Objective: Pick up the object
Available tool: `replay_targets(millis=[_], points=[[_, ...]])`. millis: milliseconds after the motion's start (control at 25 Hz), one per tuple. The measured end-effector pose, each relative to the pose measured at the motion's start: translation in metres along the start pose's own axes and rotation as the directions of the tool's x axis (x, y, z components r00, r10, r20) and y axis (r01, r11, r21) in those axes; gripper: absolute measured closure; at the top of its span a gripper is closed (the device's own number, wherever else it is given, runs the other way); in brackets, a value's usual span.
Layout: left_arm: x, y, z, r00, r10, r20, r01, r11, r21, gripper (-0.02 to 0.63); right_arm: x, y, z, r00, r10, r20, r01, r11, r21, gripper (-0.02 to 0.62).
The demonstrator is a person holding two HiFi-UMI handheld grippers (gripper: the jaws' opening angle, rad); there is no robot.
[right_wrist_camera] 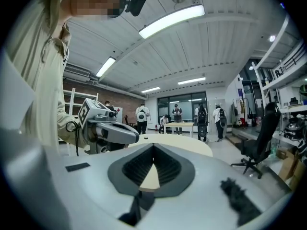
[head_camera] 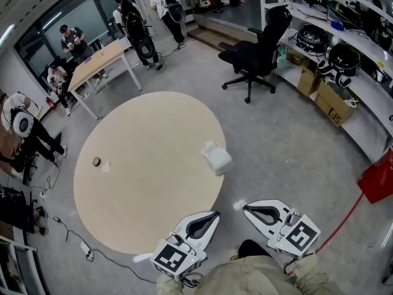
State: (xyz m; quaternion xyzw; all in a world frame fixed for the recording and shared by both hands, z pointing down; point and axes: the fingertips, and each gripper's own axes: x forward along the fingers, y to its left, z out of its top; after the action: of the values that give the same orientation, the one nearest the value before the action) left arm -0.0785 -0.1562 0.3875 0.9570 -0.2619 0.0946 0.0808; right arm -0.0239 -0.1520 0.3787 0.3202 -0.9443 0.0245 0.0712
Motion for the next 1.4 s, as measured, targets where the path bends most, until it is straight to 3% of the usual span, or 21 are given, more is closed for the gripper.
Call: replay_targets(millis=[160, 320, 600, 720, 880, 1040, 1240, 1400], points=[[0.011, 0.022, 0.001, 1.000, 0.030, -0.007, -0.030, 0.999, -0.032, 0.601, 0.016, -0.024, -0.003, 1.000, 0.022, -0.013, -0.022, 1.000, 0.015, 0.595], [0.033, 0.049, 0.001, 0.999, 0.050, 0.015, -0.050, 0.999, -0.003, 0.601, 0.035, -0.058, -0.007, 0.998, 0.060, -0.026, -0.059, 0.998, 0.033, 0.595], [0.065, 0.085, 0.014, 0.992, 0.126, -0.001, -0.126, 0.990, -0.069, 0.601, 0.065, -0.117, -0.029, 0.989, 0.100, -0.109, -0.094, 0.994, 0.056, 0.595], [0.072, 0.096, 0.012, 0.990, 0.139, 0.008, -0.138, 0.989, -0.048, 0.601, 0.076, -0.132, -0.053, 0.977, 0.124, -0.171, -0.111, 0.990, 0.083, 0.595], [0.082, 0.109, 0.015, 0.980, 0.197, -0.008, -0.196, 0.976, -0.098, 0.601, 0.093, -0.147, -0.096, 0.937, 0.197, -0.289, -0.173, 0.979, 0.108, 0.594], [0.092, 0.115, 0.007, 0.977, 0.211, -0.033, -0.214, 0.970, -0.116, 0.601, 0.110, -0.157, -0.136, 0.892, 0.244, -0.380, -0.217, 0.970, 0.113, 0.489], [0.100, 0.124, -0.008, 0.973, 0.218, -0.083, -0.229, 0.960, -0.161, 0.601, 0.141, -0.174, -0.160, 0.886, 0.262, -0.383, -0.223, 0.964, 0.143, 0.318], [0.100, 0.133, -0.018, 0.971, 0.208, -0.119, -0.229, 0.954, -0.195, 0.601, 0.166, -0.174, -0.180, 0.872, 0.310, -0.378, -0.242, 0.946, 0.216, 0.258]])
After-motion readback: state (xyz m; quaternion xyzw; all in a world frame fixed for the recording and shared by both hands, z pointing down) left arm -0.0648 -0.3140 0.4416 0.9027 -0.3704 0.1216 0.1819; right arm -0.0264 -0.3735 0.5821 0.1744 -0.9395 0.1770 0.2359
